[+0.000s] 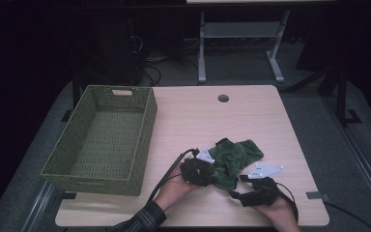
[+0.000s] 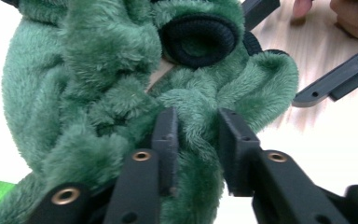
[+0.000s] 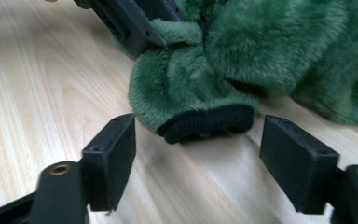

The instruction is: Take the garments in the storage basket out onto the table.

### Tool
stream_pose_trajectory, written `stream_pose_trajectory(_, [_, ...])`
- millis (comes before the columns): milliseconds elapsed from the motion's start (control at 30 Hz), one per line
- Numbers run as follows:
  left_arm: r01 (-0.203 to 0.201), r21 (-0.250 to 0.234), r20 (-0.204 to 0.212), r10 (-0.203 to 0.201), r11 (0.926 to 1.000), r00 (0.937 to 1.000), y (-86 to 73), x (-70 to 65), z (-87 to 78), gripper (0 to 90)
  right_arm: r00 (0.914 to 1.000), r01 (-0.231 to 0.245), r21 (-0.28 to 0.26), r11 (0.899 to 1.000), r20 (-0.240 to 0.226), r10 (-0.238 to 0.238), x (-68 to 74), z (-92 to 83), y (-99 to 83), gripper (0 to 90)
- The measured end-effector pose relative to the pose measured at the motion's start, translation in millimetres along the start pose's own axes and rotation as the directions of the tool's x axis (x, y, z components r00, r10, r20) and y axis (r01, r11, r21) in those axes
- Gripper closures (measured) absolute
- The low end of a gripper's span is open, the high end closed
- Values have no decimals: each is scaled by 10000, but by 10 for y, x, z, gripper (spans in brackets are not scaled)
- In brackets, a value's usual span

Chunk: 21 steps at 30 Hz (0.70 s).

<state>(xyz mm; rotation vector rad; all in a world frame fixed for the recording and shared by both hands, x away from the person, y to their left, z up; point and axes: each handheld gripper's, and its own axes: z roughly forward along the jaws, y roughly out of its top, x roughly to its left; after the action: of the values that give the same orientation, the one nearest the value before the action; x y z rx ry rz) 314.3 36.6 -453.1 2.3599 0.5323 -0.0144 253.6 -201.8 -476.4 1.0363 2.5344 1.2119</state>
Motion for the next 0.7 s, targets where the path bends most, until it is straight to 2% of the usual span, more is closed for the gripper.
stream_pose_trajectory(100, [40, 22, -3, -40, 10000, 10000, 3, 7, 4, 765, 9999, 94, -87, 9999, 44, -94, 6, 42, 24, 336])
stream_pose_trajectory(133, [59, 38, 4, -59, 10000, 10000, 4, 8, 3, 784, 10000, 58, -169, 9998, -46, -59, 2, 57, 38, 381])
stream_pose_trajectory(200, [77, 49, 62, -78, 10000, 10000, 4, 18, 2, 784, 10000, 33, -230, 9997, -25, -34, 2, 63, 45, 397])
stream_pose_trajectory(267, [220, -71, 124, -219, 9997, 9997, 2, 23, 2, 785, 9999, 24, -304, 9995, -128, -28, -8, 68, 52, 494])
stream_pose_trajectory(333, [99, -10, 181, -99, 10000, 9998, 7, 33, -19, 797, 10000, 34, -345, 9994, 24, -33, -12, 65, 57, 600])
stream_pose_trajectory(433, [227, -155, 330, -222, 9996, 9992, 26, 23, -48, 817, 9999, 46, -428, 9991, 96, -42, -10, 37, 71, 713])
stream_pose_trajectory(500, [235, -208, 426, -226, 9995, 9988, 42, 12, -77, 825, 9997, 149, -425, 9990, 210, -140, -6, 20, 76, 746])
stream_pose_trajectory(700, [274, -595, 700, -232, 9979, 9973, 91, -22, -193, 831, 9983, 386, -424, 9984, 443, -367, -26, -53, 92, 763])
